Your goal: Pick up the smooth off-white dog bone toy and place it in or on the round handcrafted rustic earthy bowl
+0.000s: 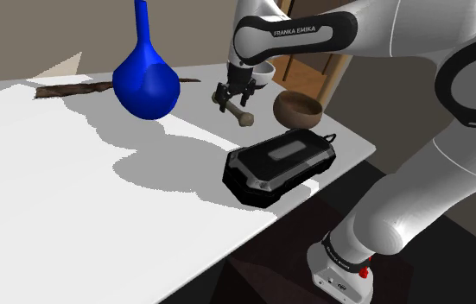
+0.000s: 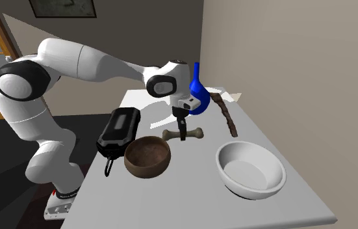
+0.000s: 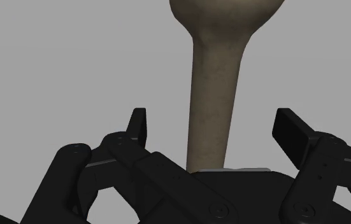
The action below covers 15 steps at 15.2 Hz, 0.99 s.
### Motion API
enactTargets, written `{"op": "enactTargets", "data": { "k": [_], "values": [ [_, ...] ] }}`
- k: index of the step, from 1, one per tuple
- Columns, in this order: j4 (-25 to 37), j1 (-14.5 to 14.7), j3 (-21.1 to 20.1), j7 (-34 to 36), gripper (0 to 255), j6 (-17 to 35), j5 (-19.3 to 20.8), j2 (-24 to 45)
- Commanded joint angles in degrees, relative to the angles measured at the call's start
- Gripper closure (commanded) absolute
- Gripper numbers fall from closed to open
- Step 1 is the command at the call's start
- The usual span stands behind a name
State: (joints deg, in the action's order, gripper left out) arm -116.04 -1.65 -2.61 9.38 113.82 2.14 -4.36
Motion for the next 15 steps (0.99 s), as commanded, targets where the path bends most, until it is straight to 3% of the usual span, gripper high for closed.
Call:
{"op": "enactTargets", "data": {
  "k": [1,3,4,15],
  "values": [
    [-0.02,0.0,0.0,0.01,0,0.04,0.0,0.01],
    [-0.02,0.0,0.0,0.01,0,0.03,0.0,0.01],
    [-0.02,0.0,0.0,0.01,255,0.03,0.0,0.01],
    [1.2,0.0,0.0,-0.06,255,-1.48,-0.04,-0.29]
  ]
}}
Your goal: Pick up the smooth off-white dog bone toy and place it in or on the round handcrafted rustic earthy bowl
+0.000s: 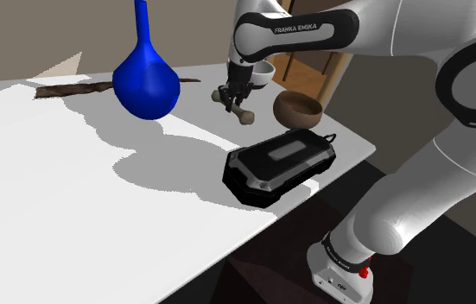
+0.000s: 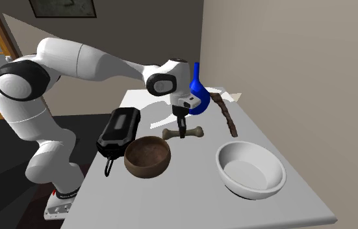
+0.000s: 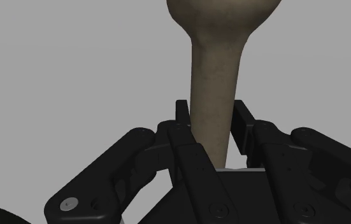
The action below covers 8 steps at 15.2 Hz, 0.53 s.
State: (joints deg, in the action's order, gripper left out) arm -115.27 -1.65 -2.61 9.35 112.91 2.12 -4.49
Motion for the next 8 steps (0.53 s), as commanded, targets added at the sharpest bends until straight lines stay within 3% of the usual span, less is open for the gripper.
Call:
{"op": "enactTargets", "data": {
  "k": [1,8],
  "values": [
    [1.08,0.0,0.0,-0.06,255,-1.33,-0.03,-0.26],
    [5.89,0.01,0.0,-0.26,255,-6.66,-0.12,-0.79]
  ]
}}
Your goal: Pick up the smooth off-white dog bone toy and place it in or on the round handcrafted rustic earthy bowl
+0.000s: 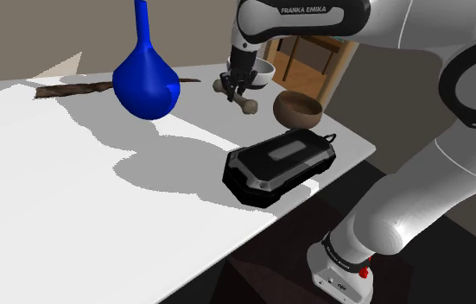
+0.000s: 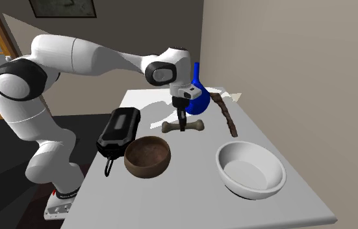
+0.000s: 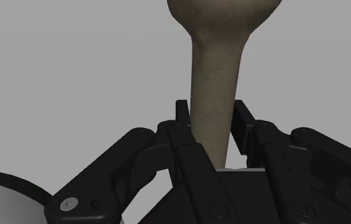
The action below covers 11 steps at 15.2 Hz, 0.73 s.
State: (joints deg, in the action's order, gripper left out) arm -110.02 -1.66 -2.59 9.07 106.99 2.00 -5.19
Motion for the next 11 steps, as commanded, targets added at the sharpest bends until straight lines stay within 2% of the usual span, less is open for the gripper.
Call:
{"op": "enactTargets", "data": {
  "k": [1,11],
  "values": [
    [1.38,0.02,-0.03,-0.01,255,-1.5,-0.01,-0.12],
    [9.59,0.03,-0.05,-0.24,255,-9.27,-0.05,0.32]
  ]
}}
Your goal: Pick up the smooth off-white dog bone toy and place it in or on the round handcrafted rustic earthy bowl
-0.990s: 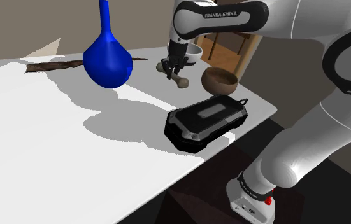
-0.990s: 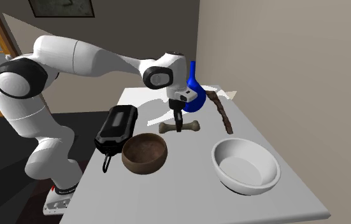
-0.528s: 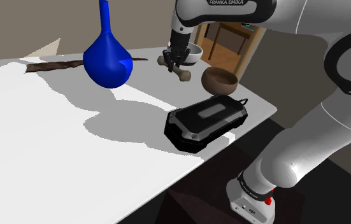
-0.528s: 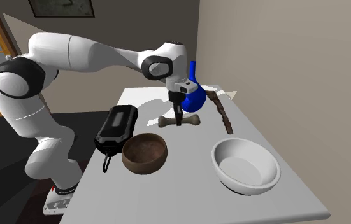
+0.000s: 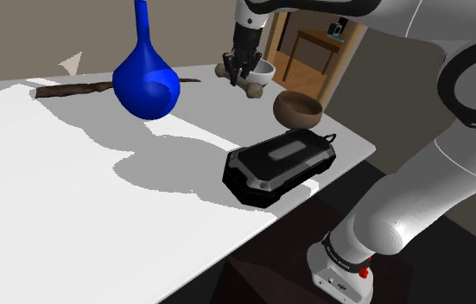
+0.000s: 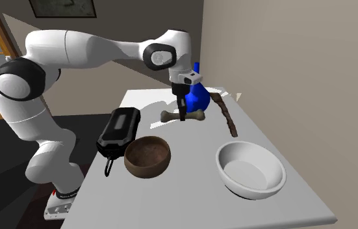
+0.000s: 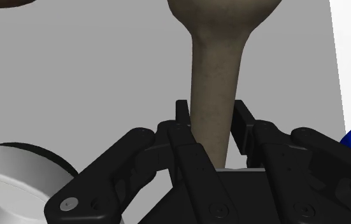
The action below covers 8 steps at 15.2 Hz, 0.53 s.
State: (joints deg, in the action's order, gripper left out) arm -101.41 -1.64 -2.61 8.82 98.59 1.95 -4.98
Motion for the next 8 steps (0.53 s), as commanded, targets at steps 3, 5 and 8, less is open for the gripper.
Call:
{"op": "enactTargets", "data": {
  "k": [3,5,8],
  "values": [
    [3.76,0.02,-0.03,-0.05,255,-3.26,0.01,0.51],
    [5.71,0.02,-0.04,-0.09,255,-4.87,0.02,0.84],
    [8.78,0.03,-0.06,-0.15,255,-7.33,0.04,1.46]
  ]
}}
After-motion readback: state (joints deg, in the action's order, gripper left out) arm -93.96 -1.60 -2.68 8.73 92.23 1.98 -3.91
